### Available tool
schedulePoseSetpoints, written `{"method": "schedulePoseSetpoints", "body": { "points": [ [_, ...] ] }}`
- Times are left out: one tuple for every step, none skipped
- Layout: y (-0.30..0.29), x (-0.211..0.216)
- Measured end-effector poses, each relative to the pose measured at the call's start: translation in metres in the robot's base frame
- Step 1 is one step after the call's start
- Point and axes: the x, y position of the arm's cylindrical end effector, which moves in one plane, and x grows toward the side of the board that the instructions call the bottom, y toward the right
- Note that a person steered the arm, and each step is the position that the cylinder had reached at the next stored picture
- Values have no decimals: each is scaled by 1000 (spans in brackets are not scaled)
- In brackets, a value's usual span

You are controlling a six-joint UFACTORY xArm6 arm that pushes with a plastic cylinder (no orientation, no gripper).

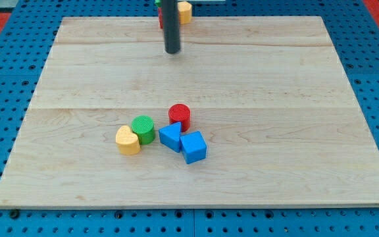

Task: Push the red star left a bit

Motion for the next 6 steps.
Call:
{"method": "schedulePoseSetpoints", "body": {
  "points": [
    [-70, -60],
    [-83, -121],
    [-66, -120],
    [8, -83],
    [73, -19],
    [158, -84]
  ]
}}
